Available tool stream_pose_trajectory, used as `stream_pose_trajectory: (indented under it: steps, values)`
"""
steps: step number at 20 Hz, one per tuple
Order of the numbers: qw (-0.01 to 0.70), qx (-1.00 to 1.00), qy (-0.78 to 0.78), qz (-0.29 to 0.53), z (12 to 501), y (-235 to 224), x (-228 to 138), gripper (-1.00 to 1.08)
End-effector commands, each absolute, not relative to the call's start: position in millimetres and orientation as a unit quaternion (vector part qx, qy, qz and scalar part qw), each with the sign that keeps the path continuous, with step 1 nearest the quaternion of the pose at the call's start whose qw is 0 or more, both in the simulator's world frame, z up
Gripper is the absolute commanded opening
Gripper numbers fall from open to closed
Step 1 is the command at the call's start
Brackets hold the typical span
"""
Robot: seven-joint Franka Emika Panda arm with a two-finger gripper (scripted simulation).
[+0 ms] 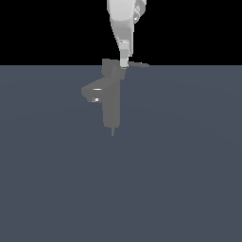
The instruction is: Turn on the faucet by rotating a designated handle.
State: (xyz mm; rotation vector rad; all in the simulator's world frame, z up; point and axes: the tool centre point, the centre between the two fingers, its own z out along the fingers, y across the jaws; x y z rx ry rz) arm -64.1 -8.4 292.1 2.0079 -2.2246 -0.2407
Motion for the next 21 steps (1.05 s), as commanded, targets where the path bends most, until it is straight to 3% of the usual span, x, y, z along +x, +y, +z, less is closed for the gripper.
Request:
stream_pose_trajectory:
  steps: [1, 21]
  values:
    - [0.065, 0.662, -0.743, -0.076, 290.2, -23.2, -55.3, -1.00]
    - [0.063, 0.656, -0.749, -0.076, 283.7, -81.4, -22.2, -1.00]
